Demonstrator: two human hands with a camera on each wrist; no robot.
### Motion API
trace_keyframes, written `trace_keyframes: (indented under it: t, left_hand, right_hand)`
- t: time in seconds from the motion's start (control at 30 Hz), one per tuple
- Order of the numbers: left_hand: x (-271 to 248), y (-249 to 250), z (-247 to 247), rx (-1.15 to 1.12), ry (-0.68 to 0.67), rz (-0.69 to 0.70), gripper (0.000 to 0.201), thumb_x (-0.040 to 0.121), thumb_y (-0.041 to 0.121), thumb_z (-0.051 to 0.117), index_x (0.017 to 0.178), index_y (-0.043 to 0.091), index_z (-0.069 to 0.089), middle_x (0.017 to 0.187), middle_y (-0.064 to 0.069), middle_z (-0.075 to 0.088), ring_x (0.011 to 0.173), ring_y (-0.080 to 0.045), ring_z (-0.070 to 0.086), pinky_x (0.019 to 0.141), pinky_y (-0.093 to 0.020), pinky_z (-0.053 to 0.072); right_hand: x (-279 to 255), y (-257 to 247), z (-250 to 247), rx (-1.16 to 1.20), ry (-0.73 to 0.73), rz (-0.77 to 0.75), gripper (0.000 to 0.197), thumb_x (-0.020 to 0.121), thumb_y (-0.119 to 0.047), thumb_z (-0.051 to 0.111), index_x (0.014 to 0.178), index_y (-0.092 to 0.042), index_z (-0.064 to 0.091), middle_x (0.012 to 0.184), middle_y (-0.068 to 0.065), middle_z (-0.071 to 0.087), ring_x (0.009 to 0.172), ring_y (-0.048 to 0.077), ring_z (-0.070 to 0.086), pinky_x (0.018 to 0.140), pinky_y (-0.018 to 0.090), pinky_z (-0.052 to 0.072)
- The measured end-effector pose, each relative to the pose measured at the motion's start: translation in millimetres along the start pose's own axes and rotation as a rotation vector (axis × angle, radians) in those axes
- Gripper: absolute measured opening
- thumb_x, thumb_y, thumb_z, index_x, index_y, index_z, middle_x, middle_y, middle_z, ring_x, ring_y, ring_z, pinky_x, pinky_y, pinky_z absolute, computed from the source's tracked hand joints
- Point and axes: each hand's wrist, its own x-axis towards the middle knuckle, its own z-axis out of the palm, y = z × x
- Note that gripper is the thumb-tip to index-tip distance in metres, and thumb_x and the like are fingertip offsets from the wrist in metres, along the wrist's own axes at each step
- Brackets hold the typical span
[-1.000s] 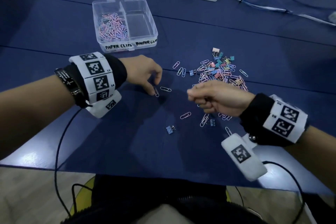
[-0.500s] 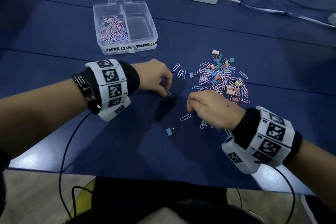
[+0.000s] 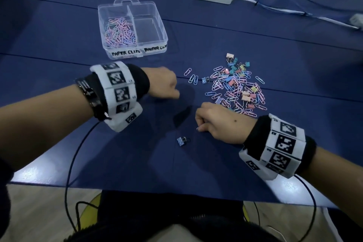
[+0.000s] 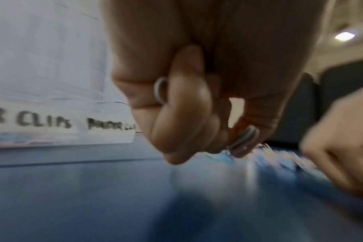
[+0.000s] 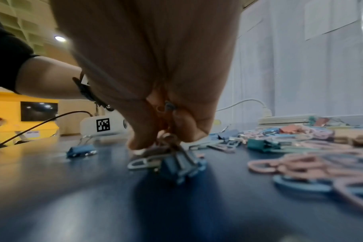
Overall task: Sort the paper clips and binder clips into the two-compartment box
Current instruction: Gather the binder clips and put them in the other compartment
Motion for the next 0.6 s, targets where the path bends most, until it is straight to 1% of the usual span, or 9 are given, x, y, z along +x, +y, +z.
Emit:
trace_keyframes:
  t: [0.1, 0.17, 0.23, 0.27, 0.33, 0.43, 0.47, 0.53, 0.6]
  left_hand:
    - [-2, -23, -33, -0.171, 0.256, -0.113, 0.032, 0.093, 0.028, 0.045, 0.087, 0.0, 0.058, 0.098, -0.021, 0.057, 0.097, -0.034, 0.055, 0.084, -0.033, 0.043]
    - [-3, -40, -55, -0.309, 0.455, -0.219, 0.033, 0.095, 0.026, 0.042, 0.091, -0.002, 0.059, 0.096, -0.024, 0.055, 0.092, -0.035, 0.054, 0.071, -0.03, 0.039]
    - [-1, -56, -67, -0.385, 0.611, -0.298, 0.028, 0.095, 0.023, 0.039, 0.082, 0.003, 0.053, 0.087, -0.019, 0.053, 0.084, -0.026, 0.047, 0.066, -0.028, 0.034]
    - [1, -61, -69, -0.382, 0.638, -0.328, 0.027, 0.095, 0.021, 0.038, 0.081, 0.003, 0.053, 0.088, -0.021, 0.056, 0.085, -0.025, 0.047, 0.068, -0.031, 0.035]
    - [7, -69, -67, -0.327, 0.623, -0.374, 0.027, 0.094, 0.013, 0.038, 0.094, -0.004, 0.059, 0.108, -0.031, 0.06, 0.093, -0.035, 0.053, 0.079, -0.04, 0.042]
    - [15, -75, -61, -0.216, 0.575, -0.405, 0.017, 0.088, 0.001, 0.042, 0.082, -0.008, 0.055, 0.11, -0.035, 0.059, 0.09, -0.039, 0.055, 0.081, -0.044, 0.045]
    - [17, -77, -59, -0.19, 0.56, -0.408, 0.017, 0.088, -0.003, 0.042, 0.092, -0.01, 0.056, 0.111, -0.034, 0.059, 0.095, -0.041, 0.056, 0.084, -0.044, 0.045]
    - [21, -81, -55, -0.171, 0.531, -0.41, 0.032, 0.088, -0.007, 0.04, 0.118, -0.012, 0.05, 0.115, -0.032, 0.058, 0.107, -0.044, 0.055, 0.09, -0.047, 0.045]
    - [21, -81, -54, -0.15, 0.504, -0.413, 0.039, 0.088, -0.008, 0.041, 0.127, -0.007, 0.045, 0.118, -0.03, 0.057, 0.111, -0.043, 0.053, 0.091, -0.047, 0.045]
  right_hand:
    - [-1, 7, -11, 0.209, 0.222, 0.028, 0.028, 0.089, -0.005, 0.055, 0.068, -0.02, 0.042, 0.071, -0.004, 0.047, 0.064, 0.008, 0.045, 0.065, 0.023, 0.035]
    - [1, 14, -25, 0.524, 0.351, 0.061, 0.028, 0.09, 0.0, 0.049, 0.073, -0.021, 0.045, 0.068, 0.001, 0.05, 0.057, 0.005, 0.049, 0.057, 0.018, 0.041]
    - [5, 21, -40, 0.853, 0.397, 0.135, 0.031, 0.093, 0.006, 0.036, 0.081, -0.02, 0.047, 0.063, 0.001, 0.045, 0.039, -0.002, 0.04, 0.04, 0.01, 0.032]
    - [7, 25, -47, 0.991, 0.399, 0.188, 0.032, 0.093, 0.007, 0.031, 0.082, -0.017, 0.049, 0.061, 0.001, 0.04, 0.034, -0.002, 0.033, 0.035, 0.01, 0.025]
    - [9, 31, -60, 1.147, 0.365, 0.286, 0.032, 0.092, 0.004, 0.028, 0.079, -0.011, 0.052, 0.059, 0.0, 0.035, 0.031, 0.001, 0.027, 0.032, 0.011, 0.019]
    - [7, 41, -69, 1.108, 0.313, 0.351, 0.029, 0.09, -0.003, 0.033, 0.069, -0.008, 0.053, 0.058, -0.001, 0.033, 0.033, 0.003, 0.027, 0.031, 0.013, 0.018]
    - [6, 44, -69, 1.056, 0.312, 0.359, 0.029, 0.091, -0.005, 0.035, 0.068, -0.008, 0.053, 0.058, -0.001, 0.035, 0.033, 0.003, 0.028, 0.031, 0.013, 0.018]
    - [5, 49, -67, 0.958, 0.313, 0.375, 0.03, 0.094, -0.009, 0.039, 0.069, -0.009, 0.055, 0.06, 0.0, 0.041, 0.034, 0.002, 0.03, 0.032, 0.012, 0.019]
    - [4, 53, -64, 0.91, 0.304, 0.386, 0.03, 0.096, -0.014, 0.042, 0.07, -0.01, 0.056, 0.065, 0.001, 0.049, 0.035, 0.001, 0.034, 0.032, 0.012, 0.023]
